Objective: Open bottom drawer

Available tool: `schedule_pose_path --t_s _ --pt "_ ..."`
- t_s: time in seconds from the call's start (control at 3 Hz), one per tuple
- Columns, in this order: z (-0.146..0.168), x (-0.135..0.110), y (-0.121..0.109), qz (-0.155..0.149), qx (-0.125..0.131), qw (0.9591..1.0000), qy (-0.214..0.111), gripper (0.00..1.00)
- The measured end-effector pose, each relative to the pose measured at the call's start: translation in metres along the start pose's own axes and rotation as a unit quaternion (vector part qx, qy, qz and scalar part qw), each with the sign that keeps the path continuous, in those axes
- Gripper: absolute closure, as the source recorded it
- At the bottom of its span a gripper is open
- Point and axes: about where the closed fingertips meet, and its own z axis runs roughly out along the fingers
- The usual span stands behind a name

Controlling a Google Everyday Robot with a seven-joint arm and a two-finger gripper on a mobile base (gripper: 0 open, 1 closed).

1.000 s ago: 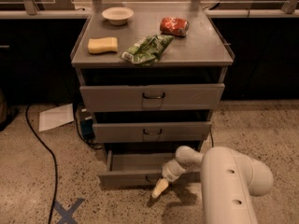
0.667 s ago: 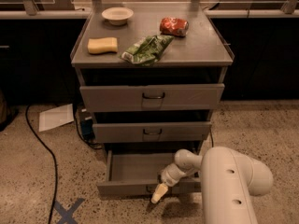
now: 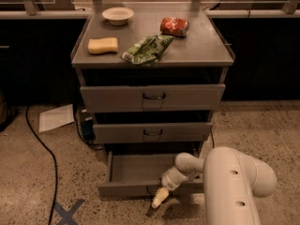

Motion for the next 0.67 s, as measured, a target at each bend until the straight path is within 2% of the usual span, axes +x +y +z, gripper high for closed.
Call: schedule_pose_path --t_s 0.67 --pt "-0.009 0.016 0.076 0.037 -0.049 0.998 0.016 0.0"
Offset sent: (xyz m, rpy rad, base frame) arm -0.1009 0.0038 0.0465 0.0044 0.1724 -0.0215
